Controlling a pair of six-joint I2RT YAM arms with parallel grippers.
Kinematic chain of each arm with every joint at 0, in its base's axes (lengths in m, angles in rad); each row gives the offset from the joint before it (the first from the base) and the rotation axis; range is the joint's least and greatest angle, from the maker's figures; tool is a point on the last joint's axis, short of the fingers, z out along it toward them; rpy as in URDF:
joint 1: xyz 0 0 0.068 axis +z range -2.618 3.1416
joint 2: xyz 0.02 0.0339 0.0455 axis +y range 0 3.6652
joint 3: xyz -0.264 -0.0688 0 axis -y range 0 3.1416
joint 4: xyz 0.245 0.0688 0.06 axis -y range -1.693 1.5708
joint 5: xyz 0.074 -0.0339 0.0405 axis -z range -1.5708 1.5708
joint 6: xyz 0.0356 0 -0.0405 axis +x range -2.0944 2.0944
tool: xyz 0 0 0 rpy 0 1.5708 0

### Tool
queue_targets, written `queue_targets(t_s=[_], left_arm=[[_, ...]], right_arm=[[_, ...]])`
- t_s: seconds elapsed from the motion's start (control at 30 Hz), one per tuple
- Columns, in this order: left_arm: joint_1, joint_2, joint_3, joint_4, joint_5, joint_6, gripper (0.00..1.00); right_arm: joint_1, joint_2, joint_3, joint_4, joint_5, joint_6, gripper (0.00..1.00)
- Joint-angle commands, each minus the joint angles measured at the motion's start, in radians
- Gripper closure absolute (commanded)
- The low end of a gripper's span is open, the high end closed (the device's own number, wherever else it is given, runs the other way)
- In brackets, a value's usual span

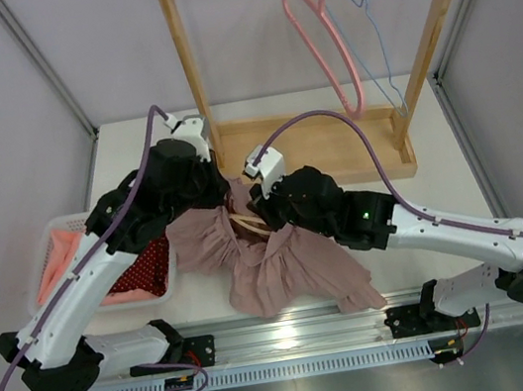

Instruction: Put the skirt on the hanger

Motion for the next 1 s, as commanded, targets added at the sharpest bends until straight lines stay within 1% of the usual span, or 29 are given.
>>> queue_targets(t_s=[0.0,0.07,0.1,0.17,0.2,0.23,0.27,0.3,0.37,0.4,0.5,0.53,0.6,0.77,0.87,0.97], left_arm=[[-0.021,0.032,-0.003,0.009,0.016,0.069,0.92],[-0.041,0.011,-0.036,0.047,0.025,0.105,0.86],[-0.043,-0.002,-0.043,0.064,0.068,0.144,0.82],[-0.044,-0.032,-0.063,0.086,0.1,0.188,0.77],[-0.046,-0.04,-0.066,0.096,0.114,0.21,0.7],[-0.046,-0.048,-0.071,0.095,0.111,0.23,0.66],[-0.046,-0.069,-0.074,0.104,0.122,0.244,0.64],[-0.046,-0.08,-0.076,0.125,0.141,0.26,0.58],[-0.046,-0.118,-0.086,0.153,0.183,0.285,0.51],[-0.046,-0.13,-0.092,0.171,0.2,0.299,0.46],[-0.044,-0.166,-0.086,0.207,0.208,0.325,0.38],[-0.046,-0.169,-0.083,0.207,0.211,0.348,0.36],[-0.046,-0.169,-0.085,0.201,0.24,0.372,0.33],[-0.046,-0.161,-0.132,0.199,0.362,0.473,0.3],[-0.046,-0.143,-0.152,0.181,0.407,0.517,0.29],[-0.046,-0.127,-0.172,0.178,0.496,0.535,0.29]], right_arm=[[-0.002,-0.116,0.054,0.079,-0.067,-0.026,1.0],[-0.018,-0.135,0.032,0.07,-0.089,-0.023,1.0],[-0.024,-0.139,0.022,0.08,-0.099,-0.02,1.0],[-0.036,-0.161,-0.005,0.094,-0.133,-0.011,1.0],[-0.045,-0.171,-0.011,0.103,-0.142,-0.012,1.0],[-0.056,-0.178,-0.009,0.105,-0.152,-0.009,1.0],[-0.067,-0.182,-0.006,0.097,-0.171,-0.009,1.0],[-0.087,-0.19,-0.014,0.099,-0.187,-0.008,1.0],[-0.107,-0.192,-0.022,0.091,-0.221,-0.003,1.0],[-0.111,-0.182,-0.022,0.076,-0.25,-0.003,1.0],[-0.114,-0.193,-0.034,0.061,-0.274,-0.008,1.0],[-0.118,-0.204,-0.051,0.059,-0.273,-0.008,1.0],[-0.133,-0.231,-0.064,0.056,-0.32,-0.002,1.0],[-0.226,-0.273,-0.048,0.005,-0.507,0.009,1.0],[-0.252,-0.29,-0.043,-0.01,-0.595,0.017,1.0],[-0.282,-0.31,-0.037,-0.005,-0.655,0.032,1.0]])
